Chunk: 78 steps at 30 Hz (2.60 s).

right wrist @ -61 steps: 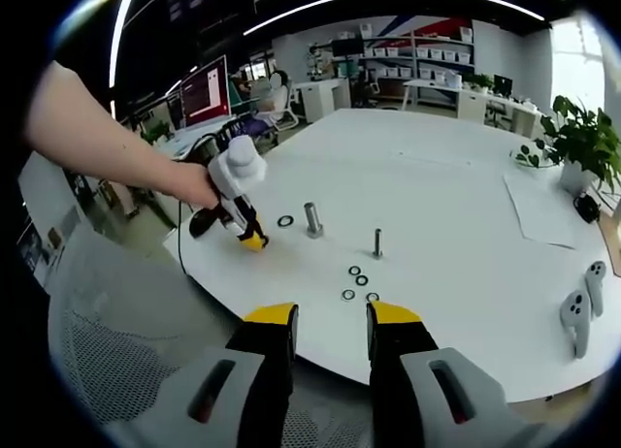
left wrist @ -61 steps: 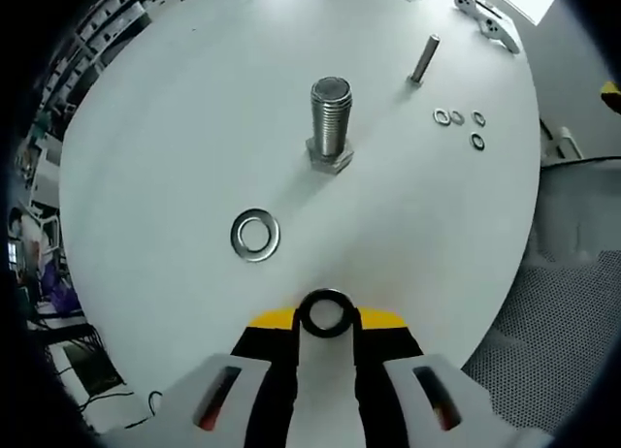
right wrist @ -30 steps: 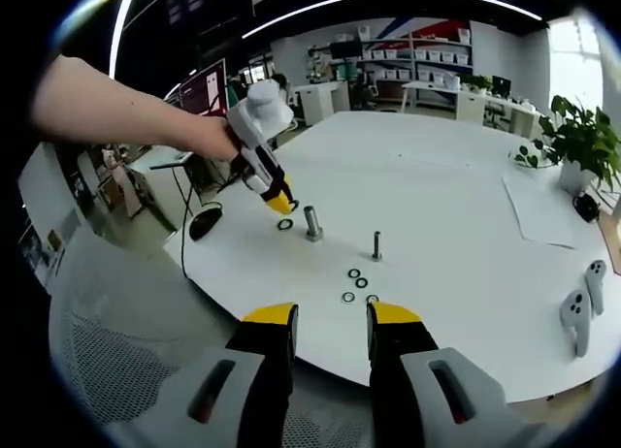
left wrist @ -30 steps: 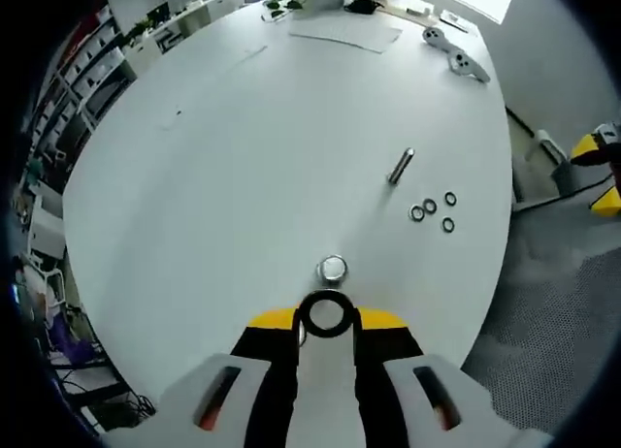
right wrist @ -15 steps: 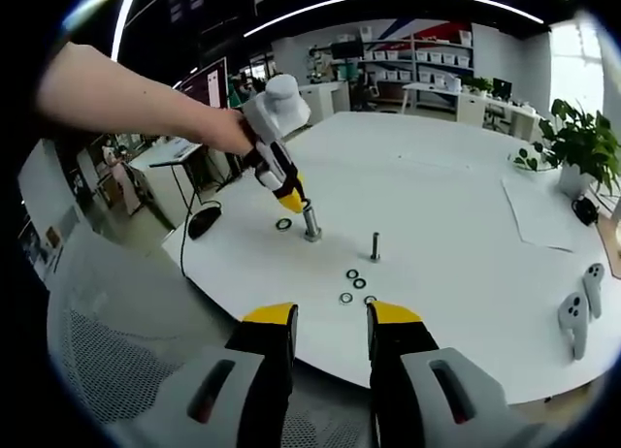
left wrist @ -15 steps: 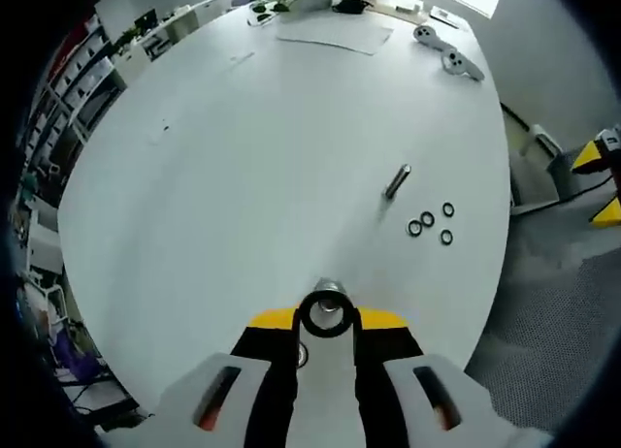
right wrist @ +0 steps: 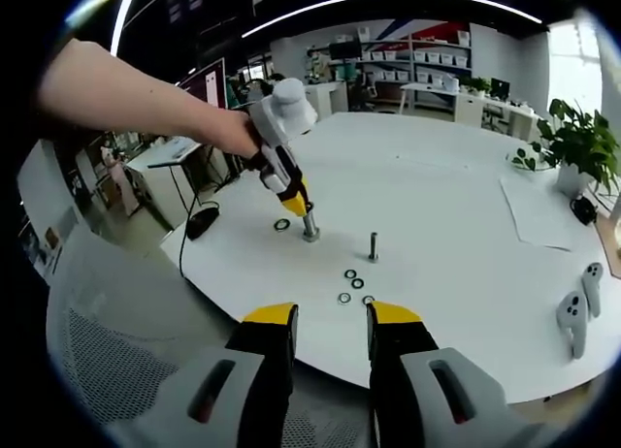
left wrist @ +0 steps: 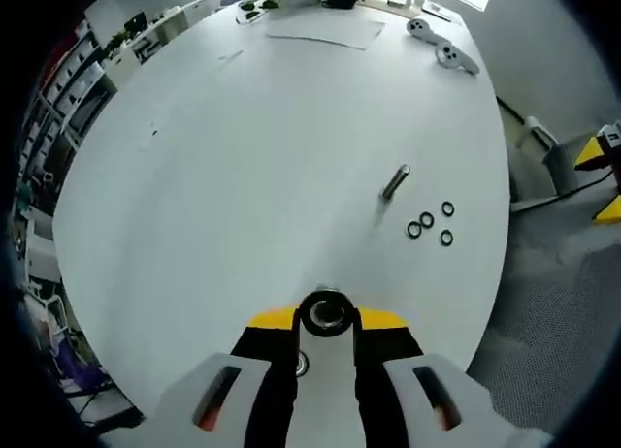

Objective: Place the washer onto the threaded stud by aligning its center hole with the stud, sliding it down to the base, and recovering from edge contact or off-axis alignment until the washer reaches the visible bottom stop.

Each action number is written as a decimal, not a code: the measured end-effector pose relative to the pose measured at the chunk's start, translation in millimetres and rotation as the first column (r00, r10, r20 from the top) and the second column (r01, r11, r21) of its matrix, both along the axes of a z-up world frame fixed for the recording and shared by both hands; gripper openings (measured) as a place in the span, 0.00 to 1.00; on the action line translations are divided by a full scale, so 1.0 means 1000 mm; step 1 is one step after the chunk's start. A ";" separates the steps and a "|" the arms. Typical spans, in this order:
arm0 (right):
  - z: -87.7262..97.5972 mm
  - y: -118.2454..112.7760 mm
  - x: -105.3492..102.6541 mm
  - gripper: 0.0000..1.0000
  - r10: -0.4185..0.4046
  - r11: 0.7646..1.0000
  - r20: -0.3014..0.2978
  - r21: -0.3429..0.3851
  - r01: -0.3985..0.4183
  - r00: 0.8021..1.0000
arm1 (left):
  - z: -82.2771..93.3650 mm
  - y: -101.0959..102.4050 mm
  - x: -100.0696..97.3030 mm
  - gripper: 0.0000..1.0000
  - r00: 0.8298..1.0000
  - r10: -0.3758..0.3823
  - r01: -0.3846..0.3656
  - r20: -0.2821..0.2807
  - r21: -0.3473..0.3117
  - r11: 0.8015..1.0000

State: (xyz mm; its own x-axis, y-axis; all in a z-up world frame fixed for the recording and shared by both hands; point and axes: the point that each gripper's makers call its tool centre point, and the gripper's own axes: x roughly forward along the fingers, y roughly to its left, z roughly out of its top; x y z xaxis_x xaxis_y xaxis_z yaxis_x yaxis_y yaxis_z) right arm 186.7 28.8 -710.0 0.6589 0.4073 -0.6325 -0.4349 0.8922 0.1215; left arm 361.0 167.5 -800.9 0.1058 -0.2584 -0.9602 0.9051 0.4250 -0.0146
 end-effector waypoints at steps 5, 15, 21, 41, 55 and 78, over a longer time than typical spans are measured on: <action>0.000 0.000 0.000 0.31 -0.001 1.000 -0.001 -0.002 0.001 1.000 | -0.005 -0.001 -0.003 0.19 1.000 -0.031 0.031 0.005 0.015 0.999; -0.001 0.000 0.000 0.31 -0.004 1.000 -0.004 -0.005 0.004 1.000 | -0.021 -0.001 -0.003 0.19 0.997 -0.074 0.073 0.008 0.068 0.995; 0.000 -0.001 0.001 0.31 -0.004 1.000 -0.001 -0.010 0.004 1.000 | -0.029 -0.001 -0.003 0.19 0.996 -0.087 0.086 0.006 0.093 0.992; -0.002 -0.004 0.001 0.31 -0.009 1.000 -0.007 -0.018 0.009 1.000 | -0.051 -0.002 -0.003 0.19 0.995 -0.100 0.100 -0.011 0.135 0.986; -0.003 -0.003 0.000 0.31 -0.005 1.000 -0.013 -0.024 0.005 1.000 | -0.053 0.000 -0.004 0.22 0.998 -0.067 0.066 -0.001 0.092 0.994; -0.006 -0.001 -0.003 0.30 0.013 0.999 -0.028 -0.031 -0.014 1.000 | -0.041 0.052 0.000 0.21 0.999 0.027 -0.028 0.020 0.092 0.995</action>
